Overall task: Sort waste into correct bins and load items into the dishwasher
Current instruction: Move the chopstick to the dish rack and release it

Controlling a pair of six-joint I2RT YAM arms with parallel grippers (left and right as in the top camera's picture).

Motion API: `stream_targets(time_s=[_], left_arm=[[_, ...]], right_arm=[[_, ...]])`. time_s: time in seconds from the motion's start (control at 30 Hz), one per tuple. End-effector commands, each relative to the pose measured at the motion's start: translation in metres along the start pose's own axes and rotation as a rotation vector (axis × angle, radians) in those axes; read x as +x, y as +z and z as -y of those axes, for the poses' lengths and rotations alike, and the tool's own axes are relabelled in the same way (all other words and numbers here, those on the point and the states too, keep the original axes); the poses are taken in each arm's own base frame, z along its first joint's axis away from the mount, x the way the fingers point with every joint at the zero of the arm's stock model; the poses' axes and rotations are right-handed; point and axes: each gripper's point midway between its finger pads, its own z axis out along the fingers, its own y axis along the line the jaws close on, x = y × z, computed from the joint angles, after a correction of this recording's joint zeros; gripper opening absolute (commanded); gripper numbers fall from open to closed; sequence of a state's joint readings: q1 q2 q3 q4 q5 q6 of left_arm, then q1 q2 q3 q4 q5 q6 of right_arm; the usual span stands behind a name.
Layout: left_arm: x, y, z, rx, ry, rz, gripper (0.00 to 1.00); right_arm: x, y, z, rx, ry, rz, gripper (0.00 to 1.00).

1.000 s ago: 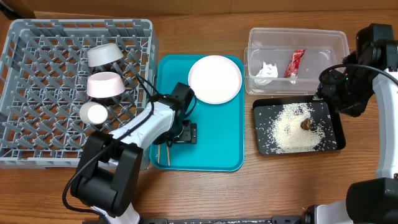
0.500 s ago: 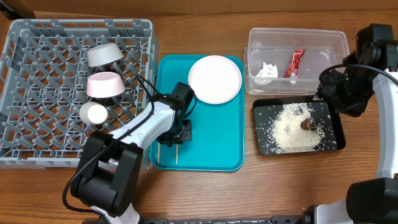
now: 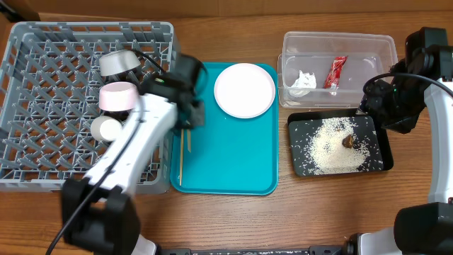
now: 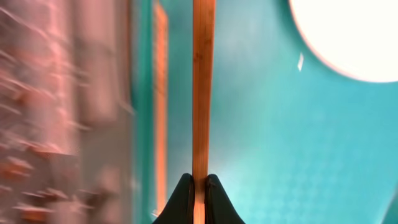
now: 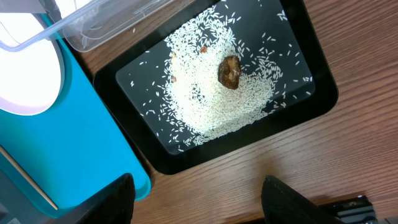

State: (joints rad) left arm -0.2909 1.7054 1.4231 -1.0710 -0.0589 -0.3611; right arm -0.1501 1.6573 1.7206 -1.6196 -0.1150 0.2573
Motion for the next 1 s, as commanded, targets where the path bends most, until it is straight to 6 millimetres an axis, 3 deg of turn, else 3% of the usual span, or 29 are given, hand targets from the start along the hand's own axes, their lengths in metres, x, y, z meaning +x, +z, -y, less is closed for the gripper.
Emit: stream_targets(time_s=[0.0,0.2,0.37,0.47,0.5,0.53,0.6,0.8,0.97], left_arm=[[-0.034,-0.035,-0.034,-0.024,0.047,0.119,0.04],[-0.05,-0.031,-0.075,-0.073,0.021,0.139,0.04],[-0.051,-0.013,-0.09,-0.095,-0.005,0.099,0.06],[-0.05,-0.002,-0.093,-0.106,-0.009,0.068,0.15],[-0.049,0.001,-0.093,-0.108,-0.009,0.059,0.25],[-0.049,0.004,-0.093,-0.109,-0.008,0.051,0.45],[-0.048,0.006,-0.088,-0.082,-0.007,0.044,0.54],[-0.041,-0.004,-0.06,0.045,-0.02,0.035,0.61],[-0.022,-0.007,-0.025,0.101,0.014,-0.019,0.62]], right_arm=[[-0.003,-0.015,-0.001,-0.009,-0.008,0.058,0.67],[-0.003,-0.015,-0.001,-0.009,-0.008,0.057,0.67],[-0.002,-0.015,0.0,-0.008,-0.007,0.054,0.67],[-0.001,-0.015,0.0,-0.007,-0.007,0.052,0.67],[-0.001,-0.015,0.0,-0.007,-0.007,0.051,0.67],[-0.001,-0.015,0.0,-0.007,-0.007,0.051,0.67],[-0.001,-0.015,0.0,-0.007,-0.007,0.05,0.67],[-0.001,-0.015,0.0,-0.007,-0.007,0.05,0.67],[-0.001,-0.015,0.0,-0.007,-0.007,0.05,0.67]])
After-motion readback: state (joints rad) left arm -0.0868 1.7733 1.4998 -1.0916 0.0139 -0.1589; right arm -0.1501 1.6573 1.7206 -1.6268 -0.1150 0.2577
